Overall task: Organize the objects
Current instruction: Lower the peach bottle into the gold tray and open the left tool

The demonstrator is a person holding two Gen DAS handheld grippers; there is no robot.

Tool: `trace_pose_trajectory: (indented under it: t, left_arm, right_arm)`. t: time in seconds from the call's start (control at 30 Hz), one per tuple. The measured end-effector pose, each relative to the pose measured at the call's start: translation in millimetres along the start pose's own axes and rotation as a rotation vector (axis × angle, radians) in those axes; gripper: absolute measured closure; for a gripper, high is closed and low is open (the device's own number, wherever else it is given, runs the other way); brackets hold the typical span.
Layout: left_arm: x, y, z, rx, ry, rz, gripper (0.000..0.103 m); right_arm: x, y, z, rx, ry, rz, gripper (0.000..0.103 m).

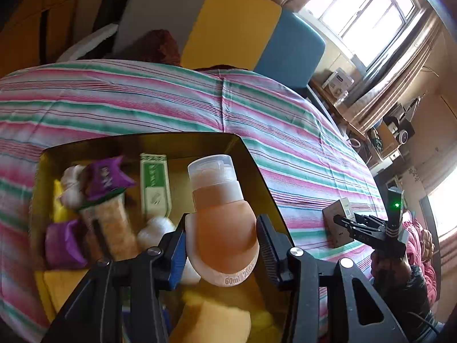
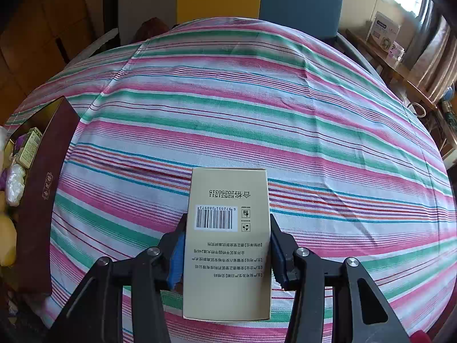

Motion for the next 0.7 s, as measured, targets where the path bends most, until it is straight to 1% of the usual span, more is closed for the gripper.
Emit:
trace_pose_trajectory:
  t: [0.07,0.17,0.33,0.53,0.7]
  left_arm:
    - [4,-1,-21,-0.014,0.039,-0.002,0.058]
    - [6,2,-45,-0.002,0.087,0.005,0.058]
    - [6,9,-70,0.031,0.128,0.003,0.058]
    - [5,19,-83,0.051,0.153,0.011,0.058]
    - [6,24,-85,0.056,0.152,0.027,0.058]
  right_arm:
    - [0,0,0,0.000,-0.001,0.000,0.053]
    - [0,1,-1,-0.001,-0.002,0.004,0.053]
    - [1,3,-2,0.000,-0.004,0.010,0.053]
    - [1,3,-2,0.000,-0.004,0.012,0.053]
    - [1,3,-3,0.001,-0.005,0.013,0.053]
Point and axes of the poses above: each gripper's, at about its wrist camera, not at the fingertips, and z roughly against the way its jaws point, y to its left, x to its top, the point moved 6 cm from there along -z, roughly the way its jaws point, and after that the axes turned 10 degrees about -y, right-handed, at the moved point
